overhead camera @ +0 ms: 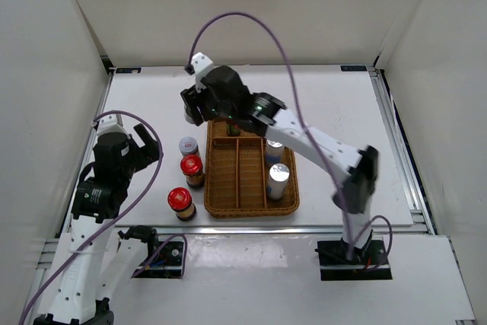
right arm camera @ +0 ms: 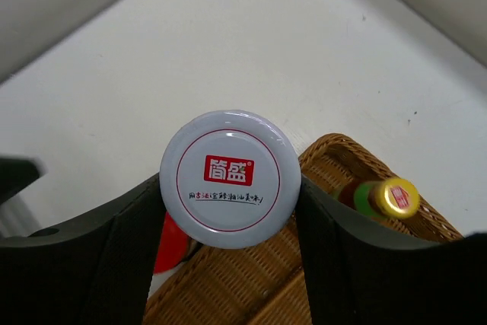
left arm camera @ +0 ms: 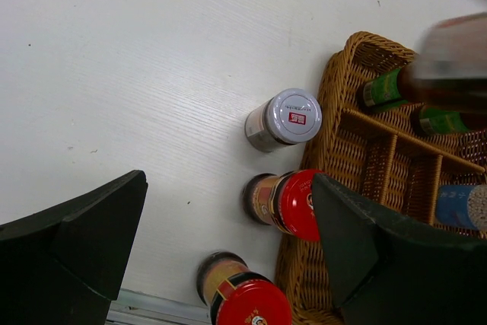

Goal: Organize the condiment bottles

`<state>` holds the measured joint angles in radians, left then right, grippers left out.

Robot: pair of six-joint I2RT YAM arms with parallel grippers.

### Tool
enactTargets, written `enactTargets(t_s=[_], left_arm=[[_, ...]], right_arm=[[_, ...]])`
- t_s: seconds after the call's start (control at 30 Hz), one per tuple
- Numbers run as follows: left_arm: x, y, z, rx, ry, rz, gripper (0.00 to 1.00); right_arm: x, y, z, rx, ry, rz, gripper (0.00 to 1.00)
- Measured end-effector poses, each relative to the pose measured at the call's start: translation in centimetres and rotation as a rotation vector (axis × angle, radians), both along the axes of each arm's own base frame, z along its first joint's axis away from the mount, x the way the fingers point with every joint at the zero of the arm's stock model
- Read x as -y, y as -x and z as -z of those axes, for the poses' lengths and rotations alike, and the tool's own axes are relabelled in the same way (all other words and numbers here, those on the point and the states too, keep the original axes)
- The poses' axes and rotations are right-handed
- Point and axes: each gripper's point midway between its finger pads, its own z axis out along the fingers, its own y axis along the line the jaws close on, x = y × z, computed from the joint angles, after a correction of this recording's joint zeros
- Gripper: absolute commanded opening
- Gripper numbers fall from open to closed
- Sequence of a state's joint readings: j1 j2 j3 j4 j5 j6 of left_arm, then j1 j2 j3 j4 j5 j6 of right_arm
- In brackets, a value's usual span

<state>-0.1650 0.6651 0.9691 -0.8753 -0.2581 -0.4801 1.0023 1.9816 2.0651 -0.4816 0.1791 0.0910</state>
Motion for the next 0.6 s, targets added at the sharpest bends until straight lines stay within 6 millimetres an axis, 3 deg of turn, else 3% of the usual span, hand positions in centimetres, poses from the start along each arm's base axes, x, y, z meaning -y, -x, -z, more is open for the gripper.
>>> enactTargets(t_s=[0.07, 0.13, 0.23, 0.33, 0.53, 0.6], left_arm=[[0.0, 0.0, 0.0, 0.002, -0.001, -0.002, 1.0], [-0.1, 0.0, 0.0, 0.002, -0.002, -0.004, 1.0], [-0.1, 0.0, 0.0, 0.002, -0.003, -0.006, 1.0], [-0.2, 0.0, 0.0, 0.002, -0.004, -0.007, 1.0], [-0.2, 0.0, 0.0, 0.0, -0.005, -0.008, 1.0], [-0.2, 0.0, 0.0, -0.001, -0.004, -0.008, 1.0]], right_arm=[[1.8, 2.3, -4.4, 0.072, -0.065, -0.019, 0.0], [3.7, 4.8, -7.4, 0.116, -0.116, -0.035, 0.0], [6.9, 7.2, -8.2, 0.132, -0.133, -0.035, 0.0], [9.5, 7.5, -5.6, 0.119, -0.08, 0.012, 0.0], [12.7, 7.0, 5.5, 0.021, 0.166, 0.093, 0.0], [13.7, 7.0, 8.2, -0.01, 0.233, 0.111, 0.0]])
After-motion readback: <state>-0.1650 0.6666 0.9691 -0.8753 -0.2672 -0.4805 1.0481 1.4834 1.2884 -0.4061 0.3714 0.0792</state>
